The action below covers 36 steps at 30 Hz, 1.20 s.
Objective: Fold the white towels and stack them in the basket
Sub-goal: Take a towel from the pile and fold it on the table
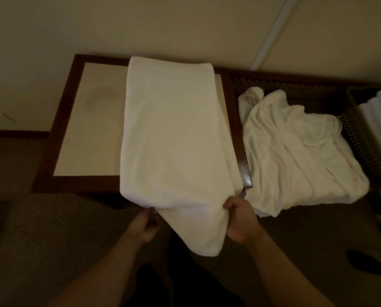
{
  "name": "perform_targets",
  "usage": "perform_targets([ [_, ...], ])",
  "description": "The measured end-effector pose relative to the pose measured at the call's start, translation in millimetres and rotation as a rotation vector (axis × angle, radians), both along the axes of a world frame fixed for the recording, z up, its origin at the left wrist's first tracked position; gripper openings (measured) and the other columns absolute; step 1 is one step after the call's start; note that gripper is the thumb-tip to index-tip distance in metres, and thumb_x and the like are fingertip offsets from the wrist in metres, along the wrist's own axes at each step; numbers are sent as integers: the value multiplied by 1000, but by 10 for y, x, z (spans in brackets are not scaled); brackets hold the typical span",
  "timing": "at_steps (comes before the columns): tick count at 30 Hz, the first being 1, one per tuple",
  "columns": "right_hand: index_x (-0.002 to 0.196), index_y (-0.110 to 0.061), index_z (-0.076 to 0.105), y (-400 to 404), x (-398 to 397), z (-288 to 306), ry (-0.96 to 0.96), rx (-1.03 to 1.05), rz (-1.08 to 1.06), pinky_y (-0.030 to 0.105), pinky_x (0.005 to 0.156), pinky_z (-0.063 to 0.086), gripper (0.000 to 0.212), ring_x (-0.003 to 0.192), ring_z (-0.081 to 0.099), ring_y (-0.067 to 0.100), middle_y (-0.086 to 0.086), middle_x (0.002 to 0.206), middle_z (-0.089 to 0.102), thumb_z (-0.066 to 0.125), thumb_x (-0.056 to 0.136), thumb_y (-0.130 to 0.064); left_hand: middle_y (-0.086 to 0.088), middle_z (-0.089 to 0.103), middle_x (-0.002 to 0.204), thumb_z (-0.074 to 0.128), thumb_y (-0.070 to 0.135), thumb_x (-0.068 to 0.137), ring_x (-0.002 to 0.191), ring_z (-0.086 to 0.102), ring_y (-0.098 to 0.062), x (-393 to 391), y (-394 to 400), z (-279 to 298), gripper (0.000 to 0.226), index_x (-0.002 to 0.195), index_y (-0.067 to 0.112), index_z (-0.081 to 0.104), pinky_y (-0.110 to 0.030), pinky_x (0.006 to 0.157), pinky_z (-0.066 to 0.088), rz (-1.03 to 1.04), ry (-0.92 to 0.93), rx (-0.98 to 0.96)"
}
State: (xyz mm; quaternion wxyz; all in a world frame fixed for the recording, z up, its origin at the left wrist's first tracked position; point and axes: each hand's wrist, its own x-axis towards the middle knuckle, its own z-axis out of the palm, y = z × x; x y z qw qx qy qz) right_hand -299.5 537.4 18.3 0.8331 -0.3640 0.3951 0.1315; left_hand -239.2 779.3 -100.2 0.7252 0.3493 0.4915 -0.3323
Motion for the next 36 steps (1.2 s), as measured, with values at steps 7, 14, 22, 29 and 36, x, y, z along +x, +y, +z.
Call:
perform_targets([
  [7, 124, -3, 64, -127, -64, -194, 32, -64, 6, 44, 87, 51, 57, 102, 66, 33, 15, 114, 72, 49, 69, -3, -18, 61, 96, 41, 12, 103, 81, 58, -32, -145, 224, -285, 27, 121, 3, 61, -36, 59, 56, -867, 106, 469],
  [14, 114, -21, 71, -248, 15, -277, 103, -378, 174, 49, 102, 48, 22, 115, 62, 29, 8, 124, 69, 62, 94, -26, -11, 69, 110, 52, -1, 82, 102, 65, -35, 82, 558, 222, 48, 126, 17, 61, -51, 91, 54, -417, -493, 626],
  [22, 82, -11, 75, -181, 124, -15, -76, -576, 115, 31, 74, 55, 18, 87, 70, 21, 2, 84, 76, 64, 97, -12, -8, 66, 82, 38, 10, 104, 83, 59, -23, 185, 540, 702, 30, 86, 4, 61, -36, 73, 48, -84, -489, 387],
  [29, 94, -7, 75, -255, 106, -73, -114, -680, 176, 29, 74, 52, 21, 85, 68, 17, 2, 92, 76, 63, 99, -23, -9, 73, 119, 46, 50, 103, 114, 66, -28, 287, 648, 864, 45, 125, 17, 69, -46, 101, 49, -295, -435, 166],
  [36, 94, -6, 75, -386, -11, -198, -227, -750, 79, 39, 84, 54, 15, 90, 66, 23, 22, 99, 72, 64, 99, -15, -13, 65, 116, 46, 28, 107, 109, 61, -29, 356, 662, 879, 27, 119, 9, 61, -41, 93, 48, -549, -645, 799],
])
